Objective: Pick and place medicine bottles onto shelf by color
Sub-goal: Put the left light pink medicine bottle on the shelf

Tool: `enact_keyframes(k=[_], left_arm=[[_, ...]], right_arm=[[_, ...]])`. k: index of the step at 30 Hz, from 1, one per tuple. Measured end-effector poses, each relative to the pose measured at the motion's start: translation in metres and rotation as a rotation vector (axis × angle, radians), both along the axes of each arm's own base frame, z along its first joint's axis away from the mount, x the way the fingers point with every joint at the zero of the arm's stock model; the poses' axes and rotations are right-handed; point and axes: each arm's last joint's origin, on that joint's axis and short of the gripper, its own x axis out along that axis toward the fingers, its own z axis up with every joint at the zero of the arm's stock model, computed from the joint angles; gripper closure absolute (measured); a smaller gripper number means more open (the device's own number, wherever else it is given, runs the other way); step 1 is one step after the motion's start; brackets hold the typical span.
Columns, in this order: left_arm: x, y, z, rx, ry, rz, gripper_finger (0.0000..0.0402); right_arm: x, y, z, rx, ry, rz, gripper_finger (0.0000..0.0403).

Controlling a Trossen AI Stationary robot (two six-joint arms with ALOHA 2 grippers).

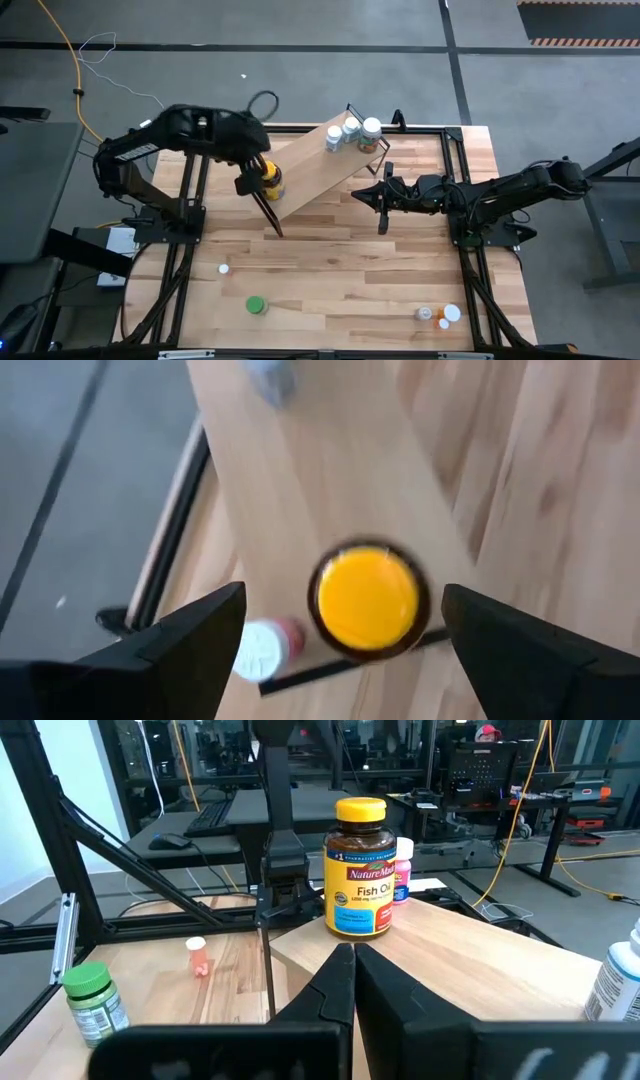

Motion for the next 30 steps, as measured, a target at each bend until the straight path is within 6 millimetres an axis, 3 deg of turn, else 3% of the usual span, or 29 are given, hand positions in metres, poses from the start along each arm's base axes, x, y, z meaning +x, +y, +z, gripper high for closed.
enact_keyframes(k=[6, 11, 15, 25, 27, 30], left_arm=[[-0.025, -0.027, 0.040, 0.099, -0.324, -0.005, 0.0074], [-0.042, -0.061, 0.036, 0.191, -0.576, -0.033, 0.0074], [-0.051, -0.085, 0.001, 0.216, -0.686, -0.101, 0.0074], [-0.045, -0.118, -0.123, 0.217, -0.851, -0.233, 0.0074], [-0.046, -0.118, -0.139, 0.213, -0.831, -0.242, 0.0074], [-0.050, -0.120, -0.149, 0.165, -0.793, -0.250, 0.0074]], right_arm=[[0.000, 0.000, -0.001, -0.001, 0.006, 0.000, 0.0402], [0.000, 0.000, -0.002, -0.002, 0.019, 0.000, 0.0402], [0.000, 0.000, -0.002, -0.001, 0.019, 0.000, 0.0402], [0.000, 0.000, -0.002, 0.007, 0.018, 0.000, 0.0402], [0.000, 0.000, -0.002, 0.023, 0.016, -0.001, 0.0402], [0.000, 0.000, -0.002, 0.025, 0.016, -0.002, 0.0402]])
